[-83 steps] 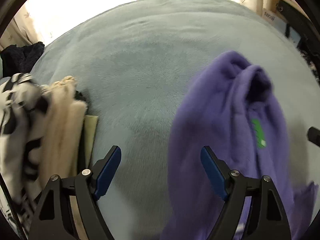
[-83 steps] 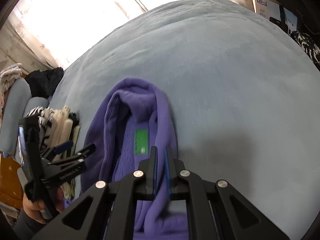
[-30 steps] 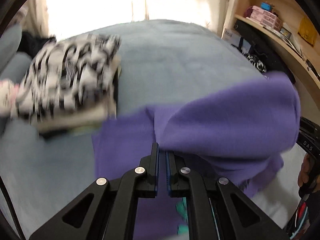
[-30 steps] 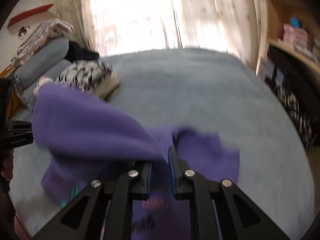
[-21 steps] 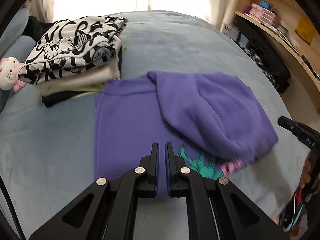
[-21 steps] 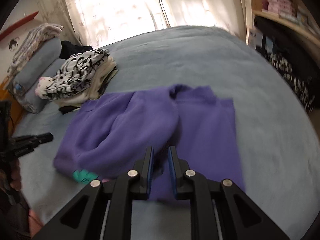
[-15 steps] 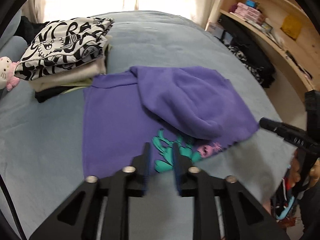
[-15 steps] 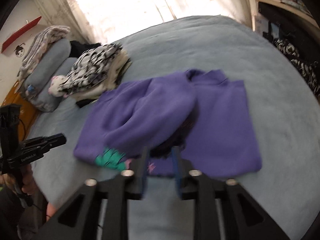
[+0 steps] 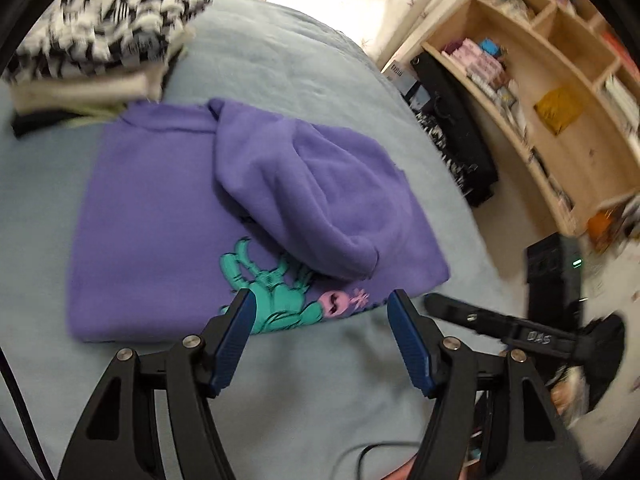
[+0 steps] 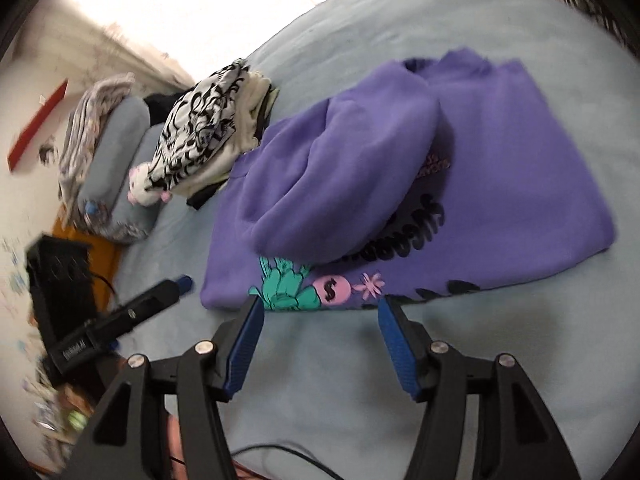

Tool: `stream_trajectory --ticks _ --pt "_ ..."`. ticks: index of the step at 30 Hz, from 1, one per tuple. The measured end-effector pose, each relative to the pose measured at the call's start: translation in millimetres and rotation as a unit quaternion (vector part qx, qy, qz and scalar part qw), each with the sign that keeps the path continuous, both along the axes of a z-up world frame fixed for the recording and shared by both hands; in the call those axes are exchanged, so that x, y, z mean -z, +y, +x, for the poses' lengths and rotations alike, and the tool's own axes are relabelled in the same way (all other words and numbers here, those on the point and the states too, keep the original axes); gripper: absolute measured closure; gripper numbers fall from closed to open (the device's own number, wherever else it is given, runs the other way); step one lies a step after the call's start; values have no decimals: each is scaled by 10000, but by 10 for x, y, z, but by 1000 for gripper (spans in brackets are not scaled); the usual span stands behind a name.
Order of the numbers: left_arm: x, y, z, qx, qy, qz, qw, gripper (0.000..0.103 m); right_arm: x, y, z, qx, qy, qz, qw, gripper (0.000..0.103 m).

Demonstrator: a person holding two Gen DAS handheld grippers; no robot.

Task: Fold large clothes

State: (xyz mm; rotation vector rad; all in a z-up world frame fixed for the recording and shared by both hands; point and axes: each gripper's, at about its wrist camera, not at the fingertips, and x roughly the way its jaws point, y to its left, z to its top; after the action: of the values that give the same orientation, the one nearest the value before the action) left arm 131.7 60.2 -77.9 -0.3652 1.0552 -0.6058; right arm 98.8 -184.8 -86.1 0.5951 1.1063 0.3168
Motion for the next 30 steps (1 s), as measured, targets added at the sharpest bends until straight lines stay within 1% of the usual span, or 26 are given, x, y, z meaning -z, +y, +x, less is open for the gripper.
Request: stream_trajectory --ticks 3,6,10,12,13,14,15,16,17,18,19,20,21,22,23,24,25,26,28,30 --pt "213 -35 214 -52 192 -519 9985 37 129 -39 182 83 59 360 9993 43" --pt "389 -88 401 -58 260 -922 9954 37 217 -79 360 161 9 775 9969 43" --pt "625 -170 630 -126 286 -1174 9926 37 393 -104 587 270 166 984 9946 42" --pt "724 -194 725 -202 307 -1272 9912 37 459 -103 678 288 129 1132 9931 42" --pt "756 -203 763 -277 290 -1290 9908 41 474 -107 720 315 61 1226 9919 44" --pt "774 -211 786 -341 265 -1247 9913 58 473 -113 744 338 20 1260 9915 60" --pt "766 -234 821 -389 196 -1168 9922 66 444 -99 798 343 -66 1167 9925 70" --pt "726 -266 852 -424 77 -1059 9934 79 397 -77 846 287 -175 1081 9936 82" --pt "676 -288 868 -472 -42 -952 9943 90 334 -67 868 269 -335 1021 9938 84" --pt "568 -316 863 -528 -305 -853 9945 90 243 -52 888 253 -557 939 9937 85" --pt "470 -320 847 -592 -522 -836 9934 91 123 -31 892 196 -867 918 9918 86" --pt "359 -330 810 -673 -790 -805 9913 91 54 -29 885 153 -1075 947 9896 86" --pt "258 -333 756 -717 -1064 -769 9888 91 -48 -15 850 89 -1419 967 9851 86" --pt "195 -345 713 -731 -1253 -692 9870 92 -97 6 809 43 -1634 850 9829 86" --pt "166 -356 672 -759 -1354 -550 9864 92 -82 18 800 15 -1664 766 9831 86" --pt "198 -396 619 -797 -1401 -323 9864 92 37 26 771 -20 -1512 680 9862 86" --pt "256 -402 595 -795 -1309 -214 9880 92 194 12 750 -26 -1246 694 9898 86" --pt "329 -402 585 -780 -1136 -114 9904 94 316 -7 731 -6 -1022 705 9923 86" --pt "598 -441 544 -711 -592 118 9956 95 661 -101 576 184 -497 746 9958 86" --pt "818 -501 474 -630 -275 277 9972 95 807 -178 405 353 -336 828 9954 86"
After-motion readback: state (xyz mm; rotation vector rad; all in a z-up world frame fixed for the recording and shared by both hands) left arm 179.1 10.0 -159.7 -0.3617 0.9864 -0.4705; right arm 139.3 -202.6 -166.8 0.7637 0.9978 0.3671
